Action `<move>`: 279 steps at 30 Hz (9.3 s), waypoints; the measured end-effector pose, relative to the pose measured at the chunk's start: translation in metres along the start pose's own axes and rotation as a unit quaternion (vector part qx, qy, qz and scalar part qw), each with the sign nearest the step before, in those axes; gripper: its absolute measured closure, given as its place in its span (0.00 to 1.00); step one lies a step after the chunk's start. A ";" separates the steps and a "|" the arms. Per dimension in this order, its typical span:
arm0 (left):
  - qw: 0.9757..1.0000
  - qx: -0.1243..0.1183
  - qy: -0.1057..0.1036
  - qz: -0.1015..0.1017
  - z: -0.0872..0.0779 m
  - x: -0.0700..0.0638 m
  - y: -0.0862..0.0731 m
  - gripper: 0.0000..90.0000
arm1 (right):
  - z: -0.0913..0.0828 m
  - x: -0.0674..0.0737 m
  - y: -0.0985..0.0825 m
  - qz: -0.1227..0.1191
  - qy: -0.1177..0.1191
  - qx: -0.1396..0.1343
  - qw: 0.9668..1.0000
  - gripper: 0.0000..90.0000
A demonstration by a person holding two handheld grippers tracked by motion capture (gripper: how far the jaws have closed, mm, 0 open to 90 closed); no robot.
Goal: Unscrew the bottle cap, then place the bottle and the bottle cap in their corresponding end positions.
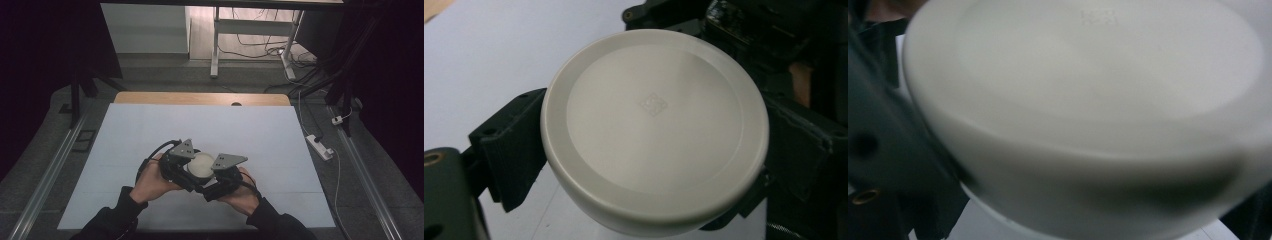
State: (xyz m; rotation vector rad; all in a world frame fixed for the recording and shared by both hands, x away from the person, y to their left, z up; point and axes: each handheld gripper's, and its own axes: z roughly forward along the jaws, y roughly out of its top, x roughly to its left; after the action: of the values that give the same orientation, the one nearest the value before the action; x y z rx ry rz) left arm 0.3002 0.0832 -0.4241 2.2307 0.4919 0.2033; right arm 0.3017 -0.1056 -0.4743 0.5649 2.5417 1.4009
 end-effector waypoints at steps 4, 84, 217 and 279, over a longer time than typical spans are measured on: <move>1.000 -0.003 0.023 -0.021 0.005 -0.003 0.001 0.09 | 0.001 -0.002 -0.001 0.005 -0.021 0.002 1.000 0.07; 0.997 -0.029 0.043 -0.050 -0.045 0.004 -0.033 0.09 | -0.009 -0.046 0.007 0.044 -0.065 -0.025 0.997 0.07; 0.997 0.066 0.024 -0.042 0.097 0.027 -0.074 0.03 | 0.095 -0.130 0.022 0.046 -0.102 0.025 0.993 0.06; 0.995 -0.005 0.003 -0.102 0.001 0.022 -0.102 0.00 | 0.013 -0.083 0.000 0.075 -0.086 0.020 0.993 0.00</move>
State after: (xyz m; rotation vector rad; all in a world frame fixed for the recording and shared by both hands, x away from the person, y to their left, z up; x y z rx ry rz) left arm 0.2917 0.1508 -0.5024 2.1541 0.7149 0.1060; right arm 0.3819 -0.1301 -0.4835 0.8615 2.4400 1.2870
